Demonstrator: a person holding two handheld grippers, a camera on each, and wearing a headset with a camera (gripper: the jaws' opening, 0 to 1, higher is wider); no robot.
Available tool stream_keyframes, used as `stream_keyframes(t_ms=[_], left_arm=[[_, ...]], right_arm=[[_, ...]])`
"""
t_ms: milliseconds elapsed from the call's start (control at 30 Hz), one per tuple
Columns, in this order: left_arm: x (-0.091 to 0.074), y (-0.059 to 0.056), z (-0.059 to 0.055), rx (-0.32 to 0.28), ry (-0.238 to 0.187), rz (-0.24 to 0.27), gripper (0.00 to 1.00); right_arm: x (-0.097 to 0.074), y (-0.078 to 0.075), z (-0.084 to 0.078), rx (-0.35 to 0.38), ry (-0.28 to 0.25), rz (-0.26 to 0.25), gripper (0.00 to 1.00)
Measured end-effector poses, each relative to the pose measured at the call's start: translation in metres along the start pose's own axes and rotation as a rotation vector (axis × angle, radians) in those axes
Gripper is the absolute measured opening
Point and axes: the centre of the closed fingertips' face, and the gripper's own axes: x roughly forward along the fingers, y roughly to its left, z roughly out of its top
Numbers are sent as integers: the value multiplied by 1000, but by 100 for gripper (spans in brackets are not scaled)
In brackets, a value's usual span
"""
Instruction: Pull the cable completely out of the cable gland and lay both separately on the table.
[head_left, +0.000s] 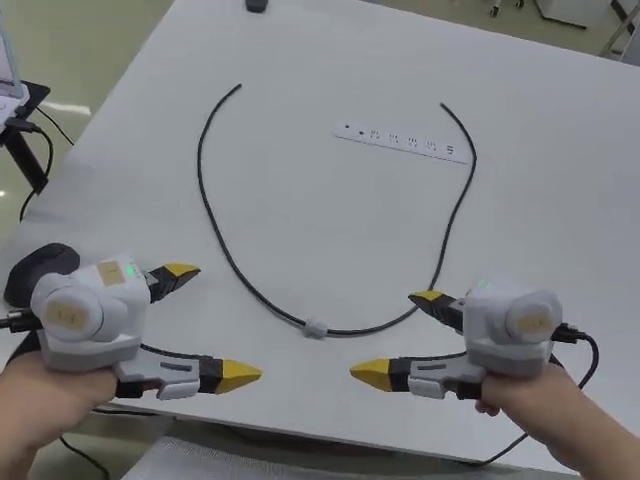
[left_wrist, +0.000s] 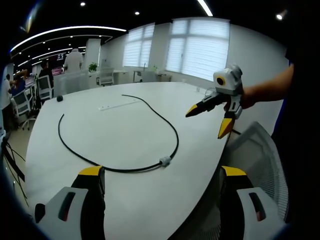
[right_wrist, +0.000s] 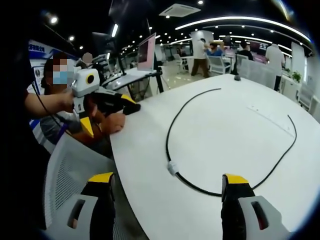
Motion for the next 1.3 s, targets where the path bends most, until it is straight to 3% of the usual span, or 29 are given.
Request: stream_keyframes(t_ms=[400, 500, 733, 867, 1300], left_arm=[[-1, -1, -12, -16, 8, 5, 94], [0, -5, -15, -26, -5, 4, 94], [4, -14, -25, -26, 18, -14, 94], [5, -12, -29, -37, 17, -8, 94], [10, -10, -41, -64, 28, -18, 93]], right_arm=[[22, -4, -1, -69, 99, 35, 77], [30, -5, -1, -101, 114, 47, 73], [50, -6, -6, -123, 178, 81, 69], [61, -7, -15, -132, 235, 110, 61], [90, -16, -27, -164, 326, 156, 44]])
